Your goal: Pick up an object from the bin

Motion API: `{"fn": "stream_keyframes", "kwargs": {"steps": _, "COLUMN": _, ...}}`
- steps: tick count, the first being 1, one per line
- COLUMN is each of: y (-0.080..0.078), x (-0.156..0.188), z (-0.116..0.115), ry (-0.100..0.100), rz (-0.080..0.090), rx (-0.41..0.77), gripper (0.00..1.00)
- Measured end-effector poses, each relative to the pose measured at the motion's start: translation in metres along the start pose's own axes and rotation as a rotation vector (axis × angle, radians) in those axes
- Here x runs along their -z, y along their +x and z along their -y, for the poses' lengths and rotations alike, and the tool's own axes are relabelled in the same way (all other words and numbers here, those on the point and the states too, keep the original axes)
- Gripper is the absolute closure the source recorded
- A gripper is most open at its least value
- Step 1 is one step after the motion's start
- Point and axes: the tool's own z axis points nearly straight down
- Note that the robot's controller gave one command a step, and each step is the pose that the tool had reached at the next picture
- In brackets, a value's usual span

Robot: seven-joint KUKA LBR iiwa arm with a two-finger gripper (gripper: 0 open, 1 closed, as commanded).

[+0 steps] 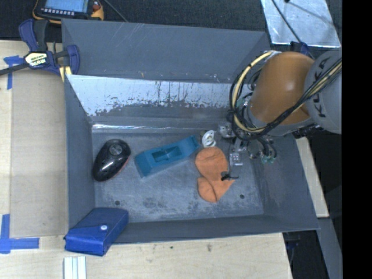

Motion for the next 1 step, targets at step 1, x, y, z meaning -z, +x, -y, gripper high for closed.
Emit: {"fn": "stream_keyframes", "kwargs": {"steps": 1, "y": 0.0107, "x": -0.0246, "z": -0.0299, "ry": 0.0, "rz": -0.006, "rx": -0.08, "gripper": 0.0}}
